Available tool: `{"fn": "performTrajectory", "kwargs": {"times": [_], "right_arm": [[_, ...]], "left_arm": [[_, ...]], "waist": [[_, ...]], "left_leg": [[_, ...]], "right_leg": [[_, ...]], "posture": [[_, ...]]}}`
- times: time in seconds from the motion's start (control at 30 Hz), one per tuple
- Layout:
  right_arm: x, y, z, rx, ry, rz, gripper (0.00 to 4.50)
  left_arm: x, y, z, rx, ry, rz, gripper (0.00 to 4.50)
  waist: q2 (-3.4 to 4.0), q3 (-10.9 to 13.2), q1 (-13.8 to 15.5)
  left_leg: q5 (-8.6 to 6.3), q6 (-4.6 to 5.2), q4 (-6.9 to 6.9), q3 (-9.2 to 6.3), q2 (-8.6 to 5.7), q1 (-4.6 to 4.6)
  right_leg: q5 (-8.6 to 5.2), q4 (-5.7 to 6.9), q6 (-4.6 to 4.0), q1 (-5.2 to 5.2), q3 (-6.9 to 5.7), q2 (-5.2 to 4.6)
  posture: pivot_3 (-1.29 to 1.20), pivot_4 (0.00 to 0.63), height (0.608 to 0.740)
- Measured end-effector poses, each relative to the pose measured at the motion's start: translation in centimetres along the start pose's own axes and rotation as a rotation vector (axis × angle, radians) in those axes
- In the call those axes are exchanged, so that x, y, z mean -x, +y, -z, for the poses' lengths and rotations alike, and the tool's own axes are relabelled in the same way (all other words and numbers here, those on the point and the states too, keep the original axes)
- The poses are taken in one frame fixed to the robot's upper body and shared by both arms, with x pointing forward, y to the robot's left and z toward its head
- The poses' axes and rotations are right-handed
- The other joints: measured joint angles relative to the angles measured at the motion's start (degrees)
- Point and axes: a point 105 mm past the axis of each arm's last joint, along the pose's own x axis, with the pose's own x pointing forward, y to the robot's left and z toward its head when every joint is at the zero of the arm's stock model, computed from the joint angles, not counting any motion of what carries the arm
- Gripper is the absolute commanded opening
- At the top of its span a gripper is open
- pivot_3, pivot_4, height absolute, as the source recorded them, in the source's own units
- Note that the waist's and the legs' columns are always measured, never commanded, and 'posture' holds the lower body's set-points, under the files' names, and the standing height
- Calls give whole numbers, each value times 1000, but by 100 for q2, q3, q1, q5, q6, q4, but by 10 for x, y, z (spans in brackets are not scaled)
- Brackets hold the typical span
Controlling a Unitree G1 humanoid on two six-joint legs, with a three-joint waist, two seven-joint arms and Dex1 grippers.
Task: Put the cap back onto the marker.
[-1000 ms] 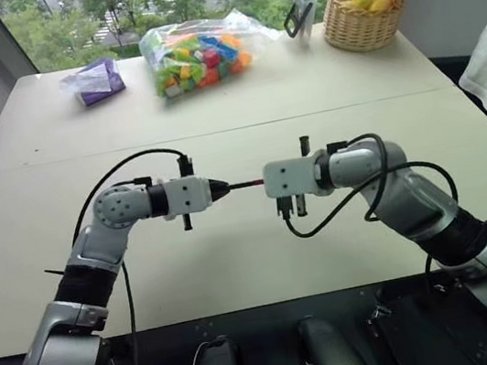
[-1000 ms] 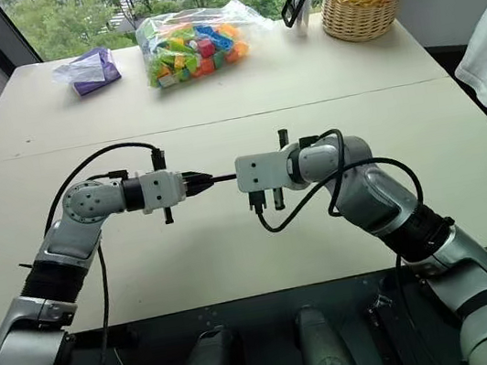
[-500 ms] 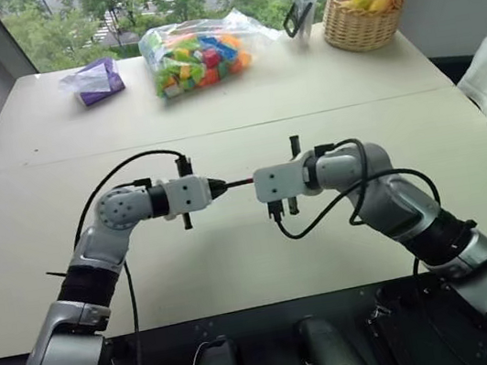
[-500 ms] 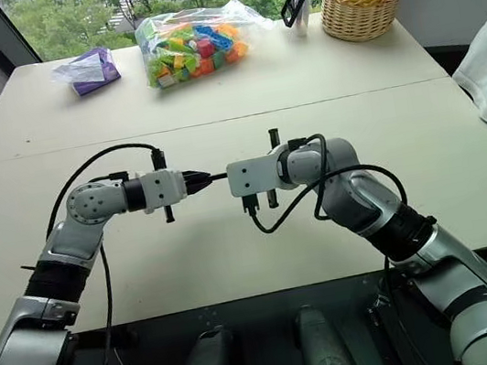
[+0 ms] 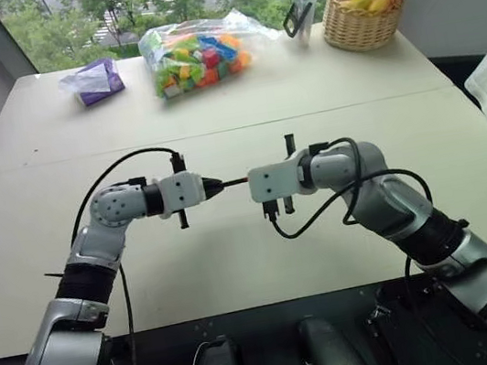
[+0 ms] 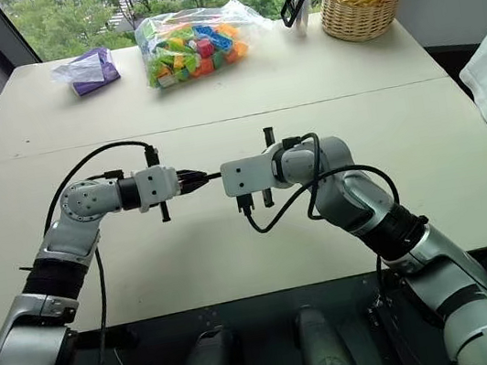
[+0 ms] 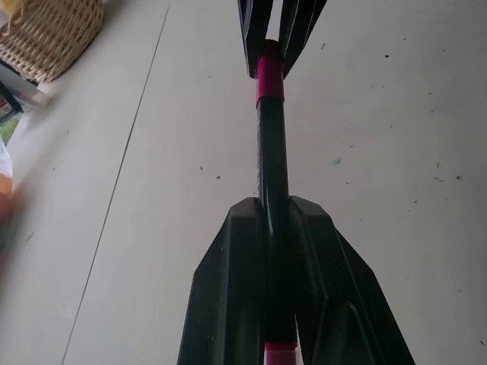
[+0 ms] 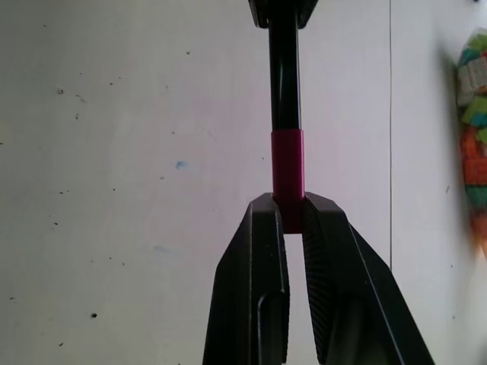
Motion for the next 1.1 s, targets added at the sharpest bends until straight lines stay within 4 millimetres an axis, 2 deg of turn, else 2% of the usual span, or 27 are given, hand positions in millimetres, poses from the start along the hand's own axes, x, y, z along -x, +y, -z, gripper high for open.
{"fn": "performTrajectory", "kwargs": {"times": [0.63,0.77,0.9,1.1], "right_arm": [[0,-3,4,23,-30,-11,75],[2,-3,5,23,-45,-17,1621],[6,-5,16,5,-23,-17,3614],[21,-19,35,-93,11,36,3614]], "left_arm": [[2,-2,2,1,7,-26,0],[4,-3,-2,-1,2,-50,0],[10,-6,0,14,21,-71,0],[27,-6,10,72,87,-138,0]], "waist": [[0,0,-3],[0,0,-3],[0,0,-3],[0,0,-4]], "left_leg": [[0,0,0,-1,0,0],[0,0,0,-1,0,0],[0,0,0,-1,0,1],[0,0,-1,-1,1,1]], "right_leg": [[0,1,0,0,0,0],[0,1,0,0,0,-1],[0,2,0,0,0,-1],[0,2,0,0,0,-1]], "posture": [[0,150,740],[0,150,740],[0,150,740],[0,150,740]]}}
